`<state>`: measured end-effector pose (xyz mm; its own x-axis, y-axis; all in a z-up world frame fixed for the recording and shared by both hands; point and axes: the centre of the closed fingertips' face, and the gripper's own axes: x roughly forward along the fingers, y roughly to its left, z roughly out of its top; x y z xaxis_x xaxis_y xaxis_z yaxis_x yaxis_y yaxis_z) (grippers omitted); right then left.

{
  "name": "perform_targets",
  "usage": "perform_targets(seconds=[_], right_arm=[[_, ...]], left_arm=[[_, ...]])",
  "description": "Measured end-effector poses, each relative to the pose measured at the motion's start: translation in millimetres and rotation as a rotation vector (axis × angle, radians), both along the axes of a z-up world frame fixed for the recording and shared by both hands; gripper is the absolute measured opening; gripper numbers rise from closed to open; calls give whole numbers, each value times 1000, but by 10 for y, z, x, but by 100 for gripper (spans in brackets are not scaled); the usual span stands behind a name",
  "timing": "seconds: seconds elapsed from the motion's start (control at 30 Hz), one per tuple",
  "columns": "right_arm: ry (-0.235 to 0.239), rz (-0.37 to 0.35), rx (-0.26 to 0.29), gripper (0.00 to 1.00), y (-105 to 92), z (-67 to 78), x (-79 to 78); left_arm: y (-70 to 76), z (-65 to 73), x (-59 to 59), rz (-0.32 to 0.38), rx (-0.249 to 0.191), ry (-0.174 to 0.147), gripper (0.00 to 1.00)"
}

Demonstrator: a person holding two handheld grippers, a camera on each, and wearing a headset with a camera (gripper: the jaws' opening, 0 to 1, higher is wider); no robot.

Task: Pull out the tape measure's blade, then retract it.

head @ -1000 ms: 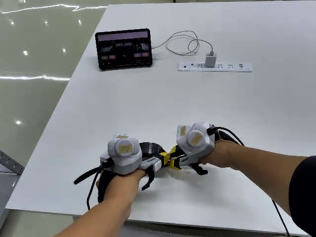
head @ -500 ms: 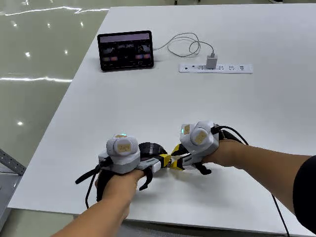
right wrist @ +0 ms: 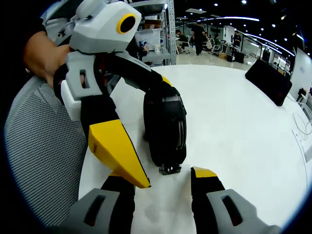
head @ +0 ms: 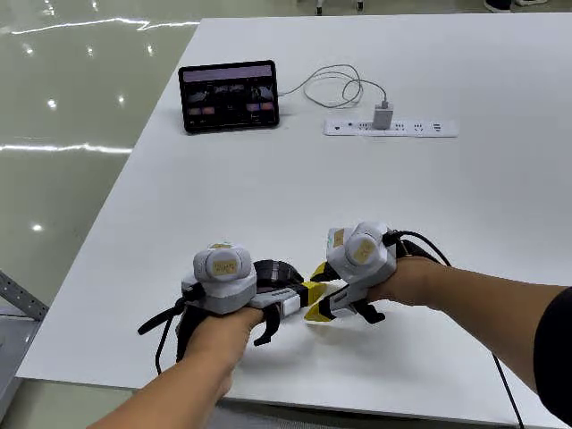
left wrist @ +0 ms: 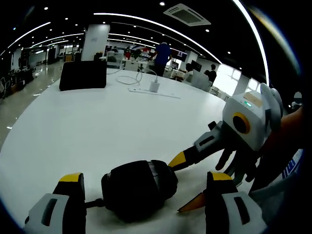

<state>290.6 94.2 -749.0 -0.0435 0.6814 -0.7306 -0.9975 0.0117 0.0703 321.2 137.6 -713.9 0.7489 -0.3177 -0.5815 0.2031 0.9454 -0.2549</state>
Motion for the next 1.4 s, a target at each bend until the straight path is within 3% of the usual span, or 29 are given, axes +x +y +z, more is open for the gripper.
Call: perform_targets(seconds=[0.1, 0.2, 0.27, 0.33, 0.4, 0.43, 0.5, 0.6, 0.77, 0.9, 0.93, 1.03, 1.2, 1.4], right_arm=[[10, -18, 4, 48, -12, 14, 11], [44, -62, 11, 59, -17, 37, 10], [28, -72, 12, 64, -40, 55, 22], [25, -94, 20, 68, -60, 65, 44], [25, -121, 24, 71, -100, 89, 71], [30, -131, 47, 70, -104, 124, 76], [41, -155, 41, 68, -151, 136, 88], [45, -184, 43, 75, -198, 145, 108], [39, -207, 58, 85, -215, 190, 131], [30, -234, 65, 94, -220, 229, 148], [28, -243, 67, 98, -226, 240, 150], [22, -256, 77, 100, -260, 283, 144], [12, -267, 87, 100, -329, 324, 97], [-16, -304, 101, 100, -444, 378, 139]], left_arm=[[3, 39, 6, 7, -17, -1, 100], [54, 113, 42, 13, 8, -42, 100], [87, 94, 22, 20, 14, -15, 100], [118, 111, 19, 22, 31, -23, 100], [96, 131, 8, 11, 8, -26, 100], [97, 125, -1, 8, 8, -18, 100], [98, 135, -13, 4, 8, -15, 100], [93, 180, -37, -19, 33, -32, 100], [130, 235, -24, -26, 33, -68, 100], [115, 234, -49, -44, 10, -57, 100], [48, 224, -69, -68, -34, -44, 100], [-11, 130, -155, -144, -27, 16, 100], [-1, 140, -169, -179, -4, 2, 100], [35, 178, -184, -209, -20, 4, 100]])
